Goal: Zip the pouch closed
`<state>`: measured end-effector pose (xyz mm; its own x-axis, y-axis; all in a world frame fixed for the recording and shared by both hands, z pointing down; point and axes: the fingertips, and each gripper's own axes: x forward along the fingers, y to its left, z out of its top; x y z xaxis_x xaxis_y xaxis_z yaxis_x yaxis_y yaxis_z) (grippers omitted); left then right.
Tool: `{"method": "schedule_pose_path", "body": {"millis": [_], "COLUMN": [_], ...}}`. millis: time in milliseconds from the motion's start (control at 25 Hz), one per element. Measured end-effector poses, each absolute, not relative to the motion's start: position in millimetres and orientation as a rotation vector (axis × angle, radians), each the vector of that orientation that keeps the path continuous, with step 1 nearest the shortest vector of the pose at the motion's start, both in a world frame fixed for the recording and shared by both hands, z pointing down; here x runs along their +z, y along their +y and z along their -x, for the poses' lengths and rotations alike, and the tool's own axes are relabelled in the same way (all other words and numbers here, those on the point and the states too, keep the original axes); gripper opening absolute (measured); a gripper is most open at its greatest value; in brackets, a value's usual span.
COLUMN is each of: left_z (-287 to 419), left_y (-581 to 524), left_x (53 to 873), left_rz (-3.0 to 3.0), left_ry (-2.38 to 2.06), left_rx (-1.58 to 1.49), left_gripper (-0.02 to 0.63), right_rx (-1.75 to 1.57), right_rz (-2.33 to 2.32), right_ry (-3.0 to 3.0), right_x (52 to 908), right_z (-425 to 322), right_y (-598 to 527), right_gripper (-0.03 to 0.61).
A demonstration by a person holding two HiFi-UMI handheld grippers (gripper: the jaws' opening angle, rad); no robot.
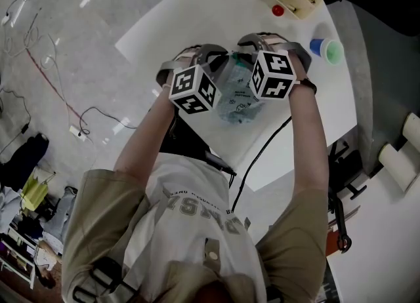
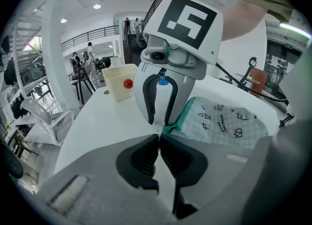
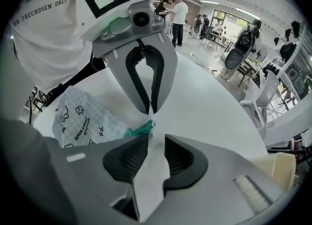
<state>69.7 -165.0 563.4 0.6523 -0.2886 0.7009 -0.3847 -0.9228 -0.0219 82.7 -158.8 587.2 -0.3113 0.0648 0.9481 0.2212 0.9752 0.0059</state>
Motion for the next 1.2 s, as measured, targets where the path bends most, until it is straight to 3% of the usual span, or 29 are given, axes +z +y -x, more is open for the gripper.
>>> {"method": "schedule_pose_path", "body": {"millis": [600,680,1200], "left_z": [-73.5,-73.4,-69.9], "left_y": [-165.3,-165.5,-169.1], "left_x": [560.3,560.7,562.7], "left_rz": [-2.777,-2.777,-2.713], "left_ry": [-0.5,-0.495,-0.508], "left_rx": [1.124,1.127,1.156], "left_gripper": [0.025,0.025,0.025], "right_rx": [-0.06,-0.03,-0.055], "right_rz": [0.351,0.351,0.276], "right_ry": [-1.829,-1.831,-1.812], "right_x": [589.3,589.0,589.5], "right_z": [-82.9,-81.4,-80.0], "right_y": [-152.9,-155.2,-155.2], "right_gripper": [0.066,0.012,0.002]}}
